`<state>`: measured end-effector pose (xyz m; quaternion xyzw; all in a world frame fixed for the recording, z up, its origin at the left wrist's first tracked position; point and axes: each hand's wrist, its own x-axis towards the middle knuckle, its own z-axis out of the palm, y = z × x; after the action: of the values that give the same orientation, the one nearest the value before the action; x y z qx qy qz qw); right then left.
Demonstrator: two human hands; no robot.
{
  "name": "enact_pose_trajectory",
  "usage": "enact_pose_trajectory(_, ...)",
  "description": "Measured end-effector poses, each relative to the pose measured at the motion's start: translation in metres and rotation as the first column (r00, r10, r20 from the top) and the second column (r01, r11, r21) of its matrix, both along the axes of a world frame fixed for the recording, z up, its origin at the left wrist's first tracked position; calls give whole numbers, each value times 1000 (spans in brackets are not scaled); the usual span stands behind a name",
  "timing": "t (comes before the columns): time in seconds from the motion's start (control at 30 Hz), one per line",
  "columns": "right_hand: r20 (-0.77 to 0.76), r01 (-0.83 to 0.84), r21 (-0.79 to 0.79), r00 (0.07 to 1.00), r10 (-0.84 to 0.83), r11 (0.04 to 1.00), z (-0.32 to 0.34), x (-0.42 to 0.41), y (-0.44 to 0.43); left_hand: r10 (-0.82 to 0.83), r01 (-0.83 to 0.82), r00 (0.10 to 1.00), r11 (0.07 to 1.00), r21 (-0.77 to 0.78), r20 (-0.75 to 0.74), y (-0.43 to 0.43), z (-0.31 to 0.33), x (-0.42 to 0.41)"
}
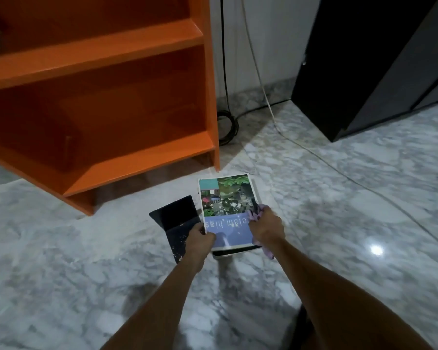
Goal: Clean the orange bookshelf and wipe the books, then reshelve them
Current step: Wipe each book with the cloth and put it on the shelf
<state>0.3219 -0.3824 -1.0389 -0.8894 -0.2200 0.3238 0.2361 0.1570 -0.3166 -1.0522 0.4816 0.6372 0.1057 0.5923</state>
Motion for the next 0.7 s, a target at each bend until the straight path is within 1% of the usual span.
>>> enact_pose_trajectory(0.07, -13, 25, -6, 1000, -25, 1000, 2, 0, -3, 13, -15, 1000, 998, 66, 29, -5, 1, -1)
enact_pose_trajectory(0.1, -24, 32, -12, 999, -32, 999, 3, 0, -5, 29, -33, 998, 997, 75, 50, -8, 2, 0)
enact_pose_trajectory(0.2, -75, 65, -22, 995, -67, 998, 11, 0, -6, 84, -91, 991, 993, 69, 107, -12, 4, 0)
enact_pose_trajectory(0.27, -154, 138, 10, 979, -135, 990, 19, 2, -6, 139, -149, 977, 987, 55, 159, -12, 11, -1)
enact_pose_trajectory(0.33, -256, 223, 61, 946, -201, 973, 28, 5, -6, 204, -210, 946, 978, -2, 253, -9, 24, 1)
enact_pose_trajectory(0.37, -291, 255, 84, 931, -221, 963, 33, 5, -5, 246, -239, 918, 969, -60, 311, -8, 31, 2)
enact_pose_trajectory(0.43, -298, 256, 118, 931, -211, 960, 48, 4, -7, 339, -275, 835, 939, -205, 433, -7, 48, 3)
enact_pose_trajectory(0.5, -283, 270, 147, 933, -221, 952, 59, 3, -7, 418, -275, 737, 903, -330, 530, -9, 64, 7)
enact_pose_trajectory(0.57, -290, 285, 193, 931, -223, 939, 71, 1, -6, 432, -245, 688, 895, -373, 583, -13, 85, 12)
enact_pose_trajectory(0.7, -358, 308, 369, 918, -172, 877, 109, -6, -6, 364, -137, 663, 918, -371, 655, -24, 130, 17)
